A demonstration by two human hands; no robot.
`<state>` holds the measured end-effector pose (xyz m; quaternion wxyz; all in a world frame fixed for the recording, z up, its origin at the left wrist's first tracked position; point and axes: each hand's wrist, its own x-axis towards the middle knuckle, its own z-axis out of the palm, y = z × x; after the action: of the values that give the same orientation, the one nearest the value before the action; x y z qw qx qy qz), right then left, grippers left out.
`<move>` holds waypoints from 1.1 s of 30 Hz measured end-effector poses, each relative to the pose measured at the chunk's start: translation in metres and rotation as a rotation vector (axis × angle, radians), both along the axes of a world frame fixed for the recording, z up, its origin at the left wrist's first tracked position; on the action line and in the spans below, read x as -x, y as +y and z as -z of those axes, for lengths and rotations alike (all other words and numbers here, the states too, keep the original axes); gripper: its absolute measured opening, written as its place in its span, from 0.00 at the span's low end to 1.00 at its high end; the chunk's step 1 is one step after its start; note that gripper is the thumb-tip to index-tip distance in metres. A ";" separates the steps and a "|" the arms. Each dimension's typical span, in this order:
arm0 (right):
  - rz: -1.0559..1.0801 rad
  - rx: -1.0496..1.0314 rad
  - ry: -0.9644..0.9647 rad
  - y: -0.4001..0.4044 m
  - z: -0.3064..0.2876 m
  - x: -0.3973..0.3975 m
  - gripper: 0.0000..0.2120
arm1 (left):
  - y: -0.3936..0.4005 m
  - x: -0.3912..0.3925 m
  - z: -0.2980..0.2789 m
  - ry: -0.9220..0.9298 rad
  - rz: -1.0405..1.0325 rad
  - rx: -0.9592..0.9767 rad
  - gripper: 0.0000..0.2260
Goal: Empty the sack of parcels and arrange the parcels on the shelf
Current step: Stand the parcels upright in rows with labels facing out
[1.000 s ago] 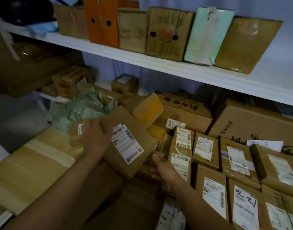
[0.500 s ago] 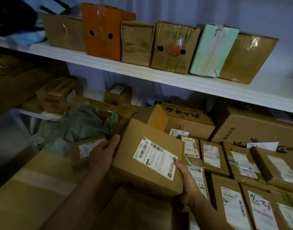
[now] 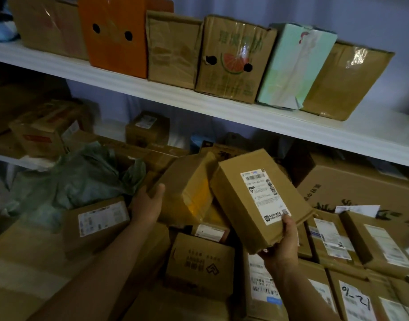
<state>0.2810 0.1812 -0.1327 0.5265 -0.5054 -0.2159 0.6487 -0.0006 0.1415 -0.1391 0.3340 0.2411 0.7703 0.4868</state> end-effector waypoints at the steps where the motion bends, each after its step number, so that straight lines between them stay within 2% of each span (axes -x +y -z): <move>1: 0.009 0.003 -0.008 0.004 0.004 0.002 0.17 | 0.007 0.005 0.006 -0.036 -0.030 0.002 0.33; 3: -0.014 0.013 -0.004 0.009 0.008 0.007 0.19 | 0.018 0.013 0.015 -0.179 -0.071 -0.032 0.39; 6: -0.096 0.013 0.031 0.017 0.010 0.013 0.18 | 0.020 0.020 0.025 -0.395 -0.128 -0.106 0.56; 11: -0.160 -0.002 0.130 0.026 0.012 0.020 0.21 | 0.010 0.023 0.032 -0.506 -0.264 -0.250 0.59; 13: -0.192 0.006 0.142 0.027 0.013 0.025 0.21 | 0.002 0.025 0.024 -0.457 -0.331 -0.289 0.57; 14: -0.211 -0.002 0.141 0.027 0.012 0.029 0.19 | -0.005 0.024 0.016 -0.416 -0.372 -0.302 0.53; 17: -0.243 0.017 0.124 0.026 0.010 0.047 0.15 | -0.027 0.018 -0.006 -0.269 -0.466 -0.341 0.34; 19: -0.276 0.017 0.063 0.022 0.010 0.063 0.23 | -0.040 0.020 -0.011 -0.161 -0.493 -0.313 0.29; 21: -0.304 0.019 -0.024 0.018 0.013 0.076 0.33 | -0.054 0.030 -0.011 -0.031 -0.505 -0.242 0.31; 23: -0.303 0.006 -0.115 0.014 0.016 0.087 0.32 | -0.068 0.044 -0.004 0.064 -0.452 -0.182 0.36; 25: -0.307 0.005 -0.163 0.011 0.019 0.092 0.35 | -0.076 0.060 0.018 0.099 -0.405 -0.141 0.38; 27: -0.318 -0.025 -0.177 0.008 0.017 0.092 0.37 | -0.078 0.069 0.042 0.133 -0.370 -0.060 0.34; 29: -0.307 -0.052 -0.165 0.008 0.012 0.085 0.31 | -0.083 0.061 0.032 0.193 -0.376 0.015 0.30; 31: -0.245 -0.046 -0.118 0.011 0.004 0.075 0.29 | -0.082 0.047 0.011 0.348 -0.388 0.101 0.28; 33: -0.163 -0.059 -0.144 0.014 -0.003 0.062 0.30 | -0.076 0.026 -0.010 0.541 -0.371 0.090 0.24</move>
<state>0.2187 0.1953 -0.1300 0.4699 -0.5156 -0.3126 0.6447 -0.0263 0.0656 -0.1287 0.0331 0.2022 0.8826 0.4231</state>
